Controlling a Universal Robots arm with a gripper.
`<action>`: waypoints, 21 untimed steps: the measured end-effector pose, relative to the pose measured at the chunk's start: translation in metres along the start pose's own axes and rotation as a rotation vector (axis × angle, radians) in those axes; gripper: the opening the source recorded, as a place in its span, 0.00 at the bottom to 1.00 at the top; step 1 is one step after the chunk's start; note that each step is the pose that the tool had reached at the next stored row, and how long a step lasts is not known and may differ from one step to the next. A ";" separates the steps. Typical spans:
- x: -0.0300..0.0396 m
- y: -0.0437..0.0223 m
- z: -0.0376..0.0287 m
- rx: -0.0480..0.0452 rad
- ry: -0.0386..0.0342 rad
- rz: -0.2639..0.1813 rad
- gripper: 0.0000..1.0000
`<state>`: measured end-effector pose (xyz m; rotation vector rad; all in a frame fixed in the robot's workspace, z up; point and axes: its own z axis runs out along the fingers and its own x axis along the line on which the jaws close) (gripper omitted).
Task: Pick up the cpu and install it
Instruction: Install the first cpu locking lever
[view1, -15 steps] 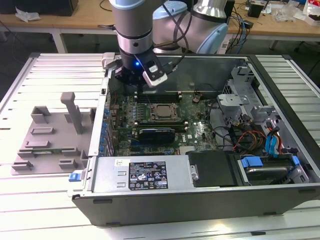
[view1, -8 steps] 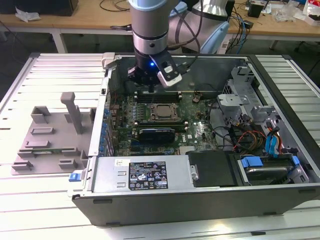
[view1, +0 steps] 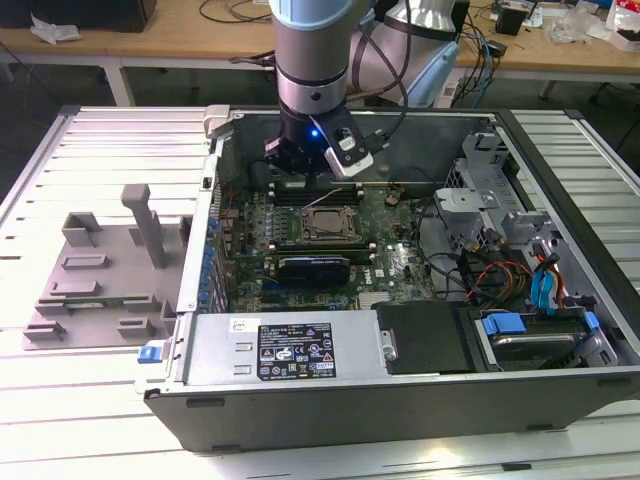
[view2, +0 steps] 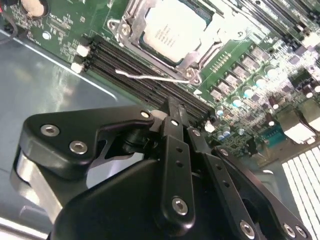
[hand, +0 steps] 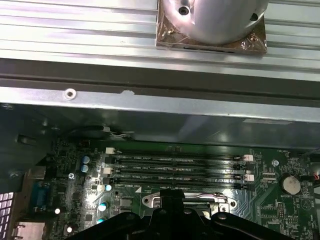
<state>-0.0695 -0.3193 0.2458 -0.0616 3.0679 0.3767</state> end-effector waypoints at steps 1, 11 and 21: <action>0.0000 -0.0004 0.0008 0.0003 -0.0012 0.005 0.11; -0.0026 -0.0044 0.0119 0.0054 -0.0234 0.094 0.11; -0.0149 -0.0010 0.0217 0.0078 -0.0340 0.139 0.11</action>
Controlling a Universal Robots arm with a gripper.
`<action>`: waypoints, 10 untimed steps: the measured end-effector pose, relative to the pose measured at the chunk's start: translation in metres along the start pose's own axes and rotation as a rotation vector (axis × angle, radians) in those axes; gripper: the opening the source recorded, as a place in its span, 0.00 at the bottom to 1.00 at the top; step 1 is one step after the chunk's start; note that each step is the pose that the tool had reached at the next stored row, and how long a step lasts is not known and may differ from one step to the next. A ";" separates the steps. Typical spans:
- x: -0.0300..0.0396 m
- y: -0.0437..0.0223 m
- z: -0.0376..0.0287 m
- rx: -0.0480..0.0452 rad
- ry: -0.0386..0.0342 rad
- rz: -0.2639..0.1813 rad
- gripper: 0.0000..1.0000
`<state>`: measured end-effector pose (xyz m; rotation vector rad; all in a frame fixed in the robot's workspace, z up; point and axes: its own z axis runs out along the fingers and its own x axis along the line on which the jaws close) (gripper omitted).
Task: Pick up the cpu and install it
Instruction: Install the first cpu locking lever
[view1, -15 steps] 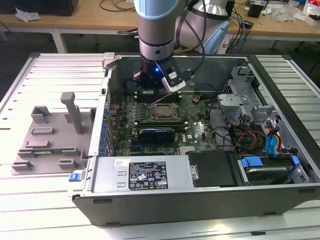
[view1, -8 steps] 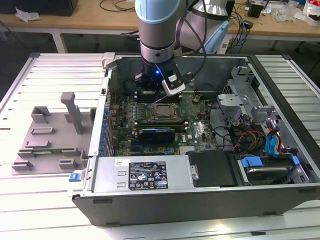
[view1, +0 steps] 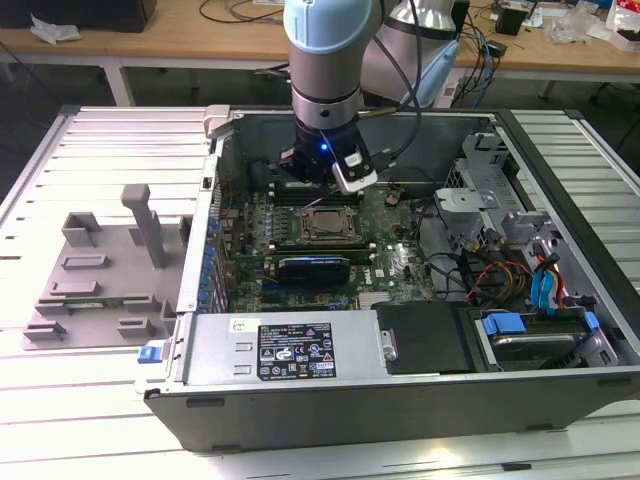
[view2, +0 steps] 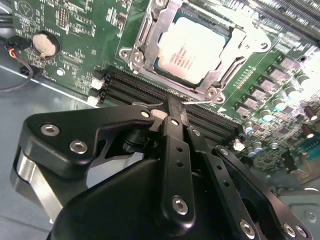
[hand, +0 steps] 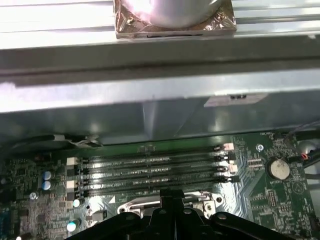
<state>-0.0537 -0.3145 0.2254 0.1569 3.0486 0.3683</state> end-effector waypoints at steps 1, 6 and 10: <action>0.0001 0.0010 0.0007 0.0000 0.0000 0.000 0.11; -0.0003 0.0011 0.0047 0.0009 0.0034 0.005 0.11; -0.0030 0.0013 0.0055 0.0009 0.0042 0.008 0.11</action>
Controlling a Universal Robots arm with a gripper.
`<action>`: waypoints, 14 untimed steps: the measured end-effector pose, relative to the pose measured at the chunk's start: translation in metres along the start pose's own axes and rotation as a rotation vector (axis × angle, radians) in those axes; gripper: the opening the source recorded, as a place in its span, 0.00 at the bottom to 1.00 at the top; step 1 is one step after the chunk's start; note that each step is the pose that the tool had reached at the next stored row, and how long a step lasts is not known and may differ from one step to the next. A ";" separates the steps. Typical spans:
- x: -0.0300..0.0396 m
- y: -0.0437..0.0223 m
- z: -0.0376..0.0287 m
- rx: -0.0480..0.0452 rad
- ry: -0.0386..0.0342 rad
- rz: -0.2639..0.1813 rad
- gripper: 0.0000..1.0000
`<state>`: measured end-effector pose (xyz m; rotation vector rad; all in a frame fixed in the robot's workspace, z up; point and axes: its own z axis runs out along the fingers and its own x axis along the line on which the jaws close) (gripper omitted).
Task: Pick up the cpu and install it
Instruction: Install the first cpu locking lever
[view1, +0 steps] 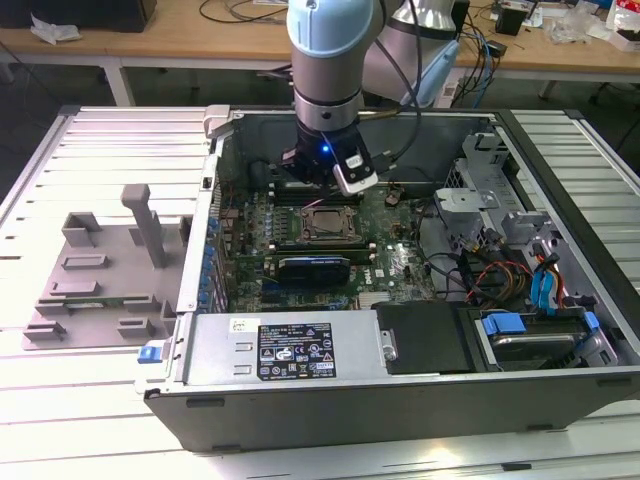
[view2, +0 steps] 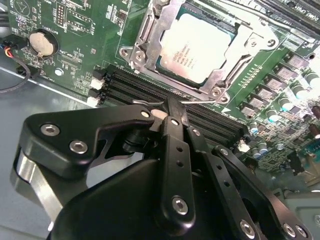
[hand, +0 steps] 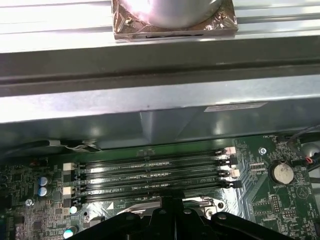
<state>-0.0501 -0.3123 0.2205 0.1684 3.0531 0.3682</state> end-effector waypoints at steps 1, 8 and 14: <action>-0.0006 0.0002 0.0004 0.0002 -0.0007 0.003 0.11; -0.0005 0.0039 0.0053 0.0063 -0.0099 0.038 0.11; -0.0003 0.0033 0.0113 0.0127 -0.0323 0.128 0.11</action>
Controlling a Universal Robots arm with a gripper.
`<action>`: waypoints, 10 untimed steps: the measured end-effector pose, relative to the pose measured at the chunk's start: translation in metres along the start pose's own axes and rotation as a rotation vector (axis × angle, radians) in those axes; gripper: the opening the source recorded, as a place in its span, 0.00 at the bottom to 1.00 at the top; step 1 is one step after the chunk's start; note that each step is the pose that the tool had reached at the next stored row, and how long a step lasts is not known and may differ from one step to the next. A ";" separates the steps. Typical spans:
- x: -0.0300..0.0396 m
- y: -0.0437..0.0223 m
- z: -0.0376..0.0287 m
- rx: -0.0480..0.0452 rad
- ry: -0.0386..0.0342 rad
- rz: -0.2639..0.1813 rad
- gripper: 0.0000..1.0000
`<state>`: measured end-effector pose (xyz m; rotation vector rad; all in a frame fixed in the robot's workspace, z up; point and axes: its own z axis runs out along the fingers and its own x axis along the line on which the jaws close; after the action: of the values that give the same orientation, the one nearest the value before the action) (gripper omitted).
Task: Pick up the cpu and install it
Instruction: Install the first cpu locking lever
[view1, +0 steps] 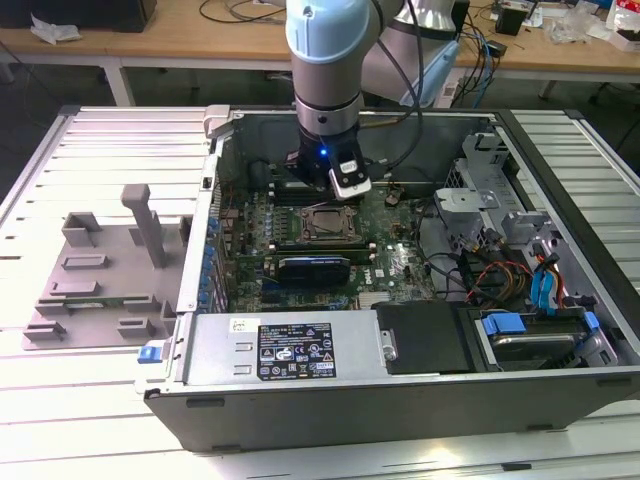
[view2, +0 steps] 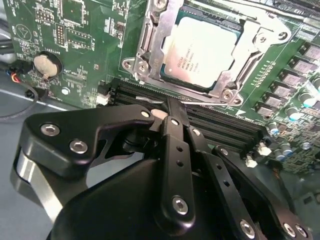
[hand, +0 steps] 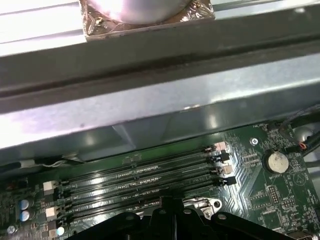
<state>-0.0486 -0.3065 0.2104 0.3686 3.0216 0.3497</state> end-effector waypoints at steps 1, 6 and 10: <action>0.0000 0.0000 0.0005 0.0012 -0.0017 0.006 0.11; 0.0004 0.0007 0.0022 0.0068 -0.0091 0.033 0.11; 0.0014 0.0043 0.0036 0.0185 -0.0145 0.042 0.11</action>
<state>-0.0486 -0.3013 0.2078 0.4339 3.0087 0.3207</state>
